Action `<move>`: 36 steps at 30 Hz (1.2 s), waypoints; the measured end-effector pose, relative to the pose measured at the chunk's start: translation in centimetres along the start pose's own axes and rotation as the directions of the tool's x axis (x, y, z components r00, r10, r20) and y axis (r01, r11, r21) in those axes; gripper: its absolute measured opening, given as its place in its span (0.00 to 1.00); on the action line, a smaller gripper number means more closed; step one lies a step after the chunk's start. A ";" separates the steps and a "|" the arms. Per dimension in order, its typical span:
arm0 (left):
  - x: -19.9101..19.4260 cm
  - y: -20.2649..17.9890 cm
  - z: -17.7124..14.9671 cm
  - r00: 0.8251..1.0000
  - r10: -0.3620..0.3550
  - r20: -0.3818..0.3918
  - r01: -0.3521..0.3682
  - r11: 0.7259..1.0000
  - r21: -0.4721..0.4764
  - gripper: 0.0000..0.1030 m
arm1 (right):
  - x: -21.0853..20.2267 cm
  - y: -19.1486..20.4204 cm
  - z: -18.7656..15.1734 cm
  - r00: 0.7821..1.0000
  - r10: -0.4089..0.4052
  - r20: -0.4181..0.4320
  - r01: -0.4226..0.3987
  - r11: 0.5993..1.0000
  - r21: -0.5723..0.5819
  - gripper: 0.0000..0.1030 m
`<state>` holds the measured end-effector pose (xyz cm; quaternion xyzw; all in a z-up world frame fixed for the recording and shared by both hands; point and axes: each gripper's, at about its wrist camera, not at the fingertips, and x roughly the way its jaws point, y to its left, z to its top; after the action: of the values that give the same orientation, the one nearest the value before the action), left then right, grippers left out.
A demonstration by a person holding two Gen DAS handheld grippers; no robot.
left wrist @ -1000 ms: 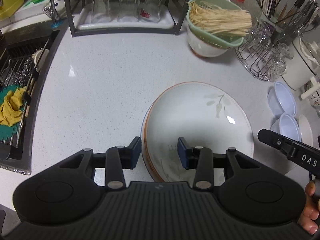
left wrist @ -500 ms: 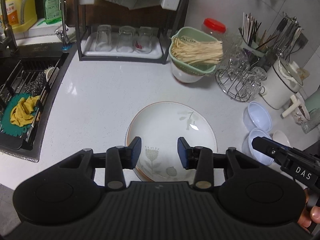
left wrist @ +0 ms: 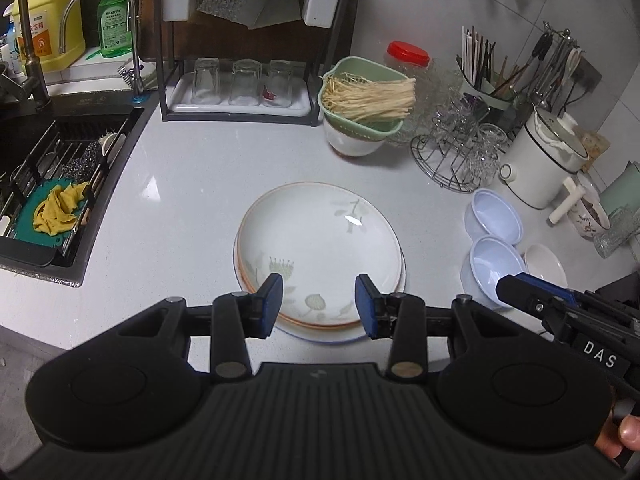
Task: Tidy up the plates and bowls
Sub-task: 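Open both grippers to release the plate on the stack, then withdraw both grippers and move toward the light blue plastic bowl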
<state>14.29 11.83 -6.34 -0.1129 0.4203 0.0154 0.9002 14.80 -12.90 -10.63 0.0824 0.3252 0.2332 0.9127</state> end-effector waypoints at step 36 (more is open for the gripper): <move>13.3 -14.3 3.2 0.969 -0.192 -0.154 0.218 0.959 0.181 0.61 | -1.1 -12.2 -2.6 0.948 -0.318 0.006 0.310 0.931 0.193 0.25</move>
<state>27.08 -2.27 -11.78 -0.0673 0.4655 -0.1272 0.8732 16.93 -24.17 -15.69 0.1202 0.3377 0.0506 0.9322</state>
